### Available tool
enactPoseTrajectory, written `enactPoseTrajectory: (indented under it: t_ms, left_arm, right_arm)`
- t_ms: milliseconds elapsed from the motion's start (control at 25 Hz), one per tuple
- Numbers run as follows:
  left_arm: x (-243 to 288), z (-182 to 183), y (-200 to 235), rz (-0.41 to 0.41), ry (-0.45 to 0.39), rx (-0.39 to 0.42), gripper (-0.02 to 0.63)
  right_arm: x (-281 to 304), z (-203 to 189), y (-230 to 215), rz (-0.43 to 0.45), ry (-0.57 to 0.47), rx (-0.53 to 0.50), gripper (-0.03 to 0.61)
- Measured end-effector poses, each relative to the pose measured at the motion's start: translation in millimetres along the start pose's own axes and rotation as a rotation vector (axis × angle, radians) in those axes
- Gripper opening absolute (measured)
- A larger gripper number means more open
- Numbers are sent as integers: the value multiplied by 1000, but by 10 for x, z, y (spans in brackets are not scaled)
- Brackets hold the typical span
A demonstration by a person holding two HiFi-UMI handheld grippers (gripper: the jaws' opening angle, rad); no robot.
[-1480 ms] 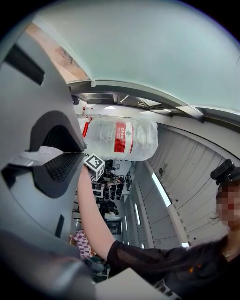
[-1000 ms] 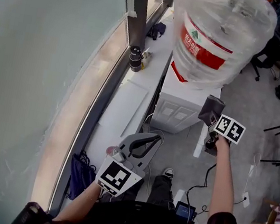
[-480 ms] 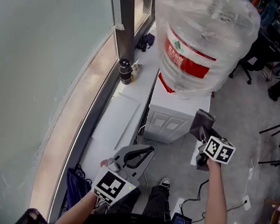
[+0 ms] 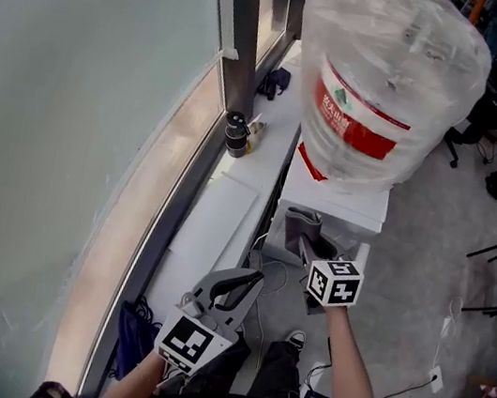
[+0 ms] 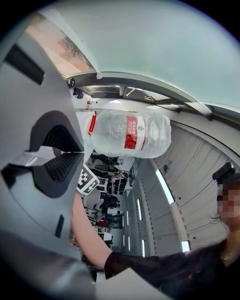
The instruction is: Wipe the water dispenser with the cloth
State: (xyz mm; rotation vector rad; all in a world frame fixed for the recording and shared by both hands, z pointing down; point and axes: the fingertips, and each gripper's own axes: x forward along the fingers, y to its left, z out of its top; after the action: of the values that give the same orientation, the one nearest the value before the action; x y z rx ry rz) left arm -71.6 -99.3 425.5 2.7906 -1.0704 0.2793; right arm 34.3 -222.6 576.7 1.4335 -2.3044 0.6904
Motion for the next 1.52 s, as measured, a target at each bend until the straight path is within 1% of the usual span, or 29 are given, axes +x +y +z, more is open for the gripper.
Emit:
enactPoseTrajectory:
  t_ms: [120,200,400,520,680,840,1080,1200,1360,1520]
  left_arm:
    - [-40,-95,94,18,17,3,20]
    - [-40,-147,164,33,26,-4,20]
    - [-6,-271,246,35,41,-1,20]
    - [75,-312,238,21,53,16,20]
    - [202,-307,198,-5,58,46,20]
    - [357,-288,114,-31,47,36,20]
    - [604,-283,-111,-89,38,39,20]
    - [696,-305,-220,-110,44,28,20]
    - [780,-313,-336,-135,47,32,20]
    - [826,-332,-369,-140,50,28,20]
  right_arm:
    - [259,-57,227,47,10,-20,109]
    - [413,-87,279,57,15,-24,109]
    - [608,-184,157,23,20,-6,109]
    - [573,-219,-104,-26,15,8,109]
    - [365,-248,-530,-80,9,15,109]
    - [90,-360,-950,-140,34,-7,109]
    - [-291,-516,-1552,-242,54,5,109]
    - [-447,-596,-1792,-283,63,12,109]
    - [-633,-678,-2080,-336,73,26,109]
    - [-736,-714,-2151,-342,82,19,109]
